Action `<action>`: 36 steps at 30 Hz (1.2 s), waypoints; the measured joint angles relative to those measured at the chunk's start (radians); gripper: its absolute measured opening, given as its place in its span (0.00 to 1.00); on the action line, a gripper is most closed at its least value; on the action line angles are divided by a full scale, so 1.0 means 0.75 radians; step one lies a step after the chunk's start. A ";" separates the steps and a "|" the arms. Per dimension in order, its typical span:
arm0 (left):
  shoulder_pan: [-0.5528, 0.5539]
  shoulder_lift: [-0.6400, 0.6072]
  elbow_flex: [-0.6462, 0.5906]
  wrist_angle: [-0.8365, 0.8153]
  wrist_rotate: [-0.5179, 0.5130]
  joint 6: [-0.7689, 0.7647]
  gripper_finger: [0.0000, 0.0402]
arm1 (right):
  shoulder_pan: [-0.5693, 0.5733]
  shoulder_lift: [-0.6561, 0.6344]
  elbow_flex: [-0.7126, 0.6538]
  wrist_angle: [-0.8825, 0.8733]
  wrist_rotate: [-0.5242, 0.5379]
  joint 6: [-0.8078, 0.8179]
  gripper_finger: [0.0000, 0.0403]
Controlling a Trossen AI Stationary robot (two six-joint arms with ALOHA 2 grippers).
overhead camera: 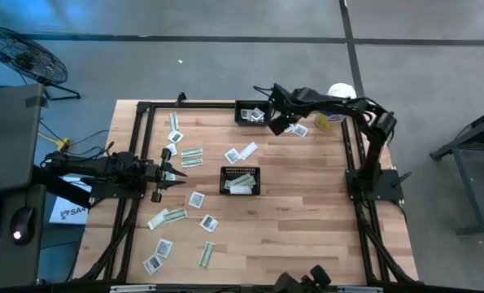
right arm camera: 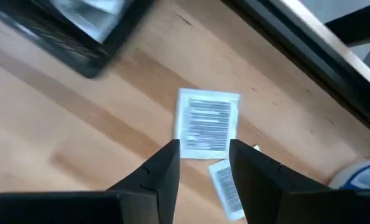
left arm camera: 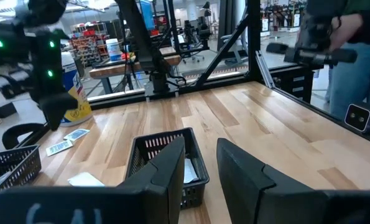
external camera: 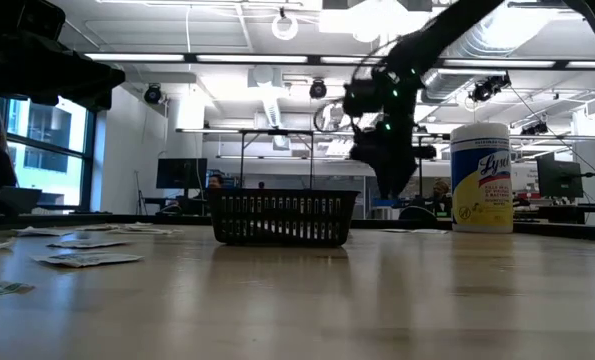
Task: Pick & Place First Aid Supplies
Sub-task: Put the towelette pack into the top black basket
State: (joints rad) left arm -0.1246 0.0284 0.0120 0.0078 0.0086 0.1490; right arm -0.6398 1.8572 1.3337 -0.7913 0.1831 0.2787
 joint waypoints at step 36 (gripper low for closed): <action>0.000 0.000 0.000 0.000 0.000 -0.001 0.23 | 0.498 -0.005 -0.370 0.147 -0.077 0.249 0.30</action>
State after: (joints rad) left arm -0.1246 0.0284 0.0120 0.0078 0.0086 0.1486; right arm -0.2659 1.8538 1.0565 -0.6813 0.1255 0.4657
